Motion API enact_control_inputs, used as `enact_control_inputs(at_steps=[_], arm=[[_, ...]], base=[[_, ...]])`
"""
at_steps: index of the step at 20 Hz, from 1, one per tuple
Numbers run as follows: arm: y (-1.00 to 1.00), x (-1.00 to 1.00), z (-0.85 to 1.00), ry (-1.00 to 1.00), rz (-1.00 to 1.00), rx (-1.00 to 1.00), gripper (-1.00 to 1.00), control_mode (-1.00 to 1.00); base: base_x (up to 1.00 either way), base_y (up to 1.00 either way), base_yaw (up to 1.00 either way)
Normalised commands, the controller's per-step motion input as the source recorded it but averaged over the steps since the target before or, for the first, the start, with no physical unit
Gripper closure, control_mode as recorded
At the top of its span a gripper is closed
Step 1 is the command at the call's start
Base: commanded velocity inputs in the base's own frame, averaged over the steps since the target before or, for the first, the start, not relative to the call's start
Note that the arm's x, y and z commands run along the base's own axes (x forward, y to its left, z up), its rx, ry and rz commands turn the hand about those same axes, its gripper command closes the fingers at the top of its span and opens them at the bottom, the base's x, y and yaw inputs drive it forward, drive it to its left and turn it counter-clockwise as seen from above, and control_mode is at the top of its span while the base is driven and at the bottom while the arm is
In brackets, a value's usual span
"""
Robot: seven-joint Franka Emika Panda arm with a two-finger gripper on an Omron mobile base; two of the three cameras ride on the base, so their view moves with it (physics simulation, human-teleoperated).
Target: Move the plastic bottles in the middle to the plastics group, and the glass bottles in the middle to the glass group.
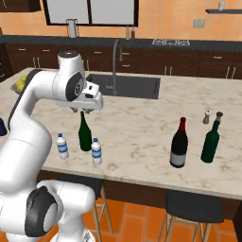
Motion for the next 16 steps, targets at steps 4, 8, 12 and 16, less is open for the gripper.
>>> enact_control_inputs(at_steps=[4,8,12,16], arm=[[0.14,0.0,-0.13,-0.02,0.0,-0.01,-1.0,-1.0],[0.35,0.0,-0.21,-0.01,0.0,-0.01,-1.0,-1.0],[0.23,0.2,-0.29,-0.09,0.01,0.0,-1.0,-1.0],[0.21,0.57,-0.3,-0.05,0.04,0.0,-1.0,-1.0]], base=[[0.0,0.0,0.0],[0.0,0.0,0.0],[0.0,0.0,0.0],[0.0,0.0,0.0]])
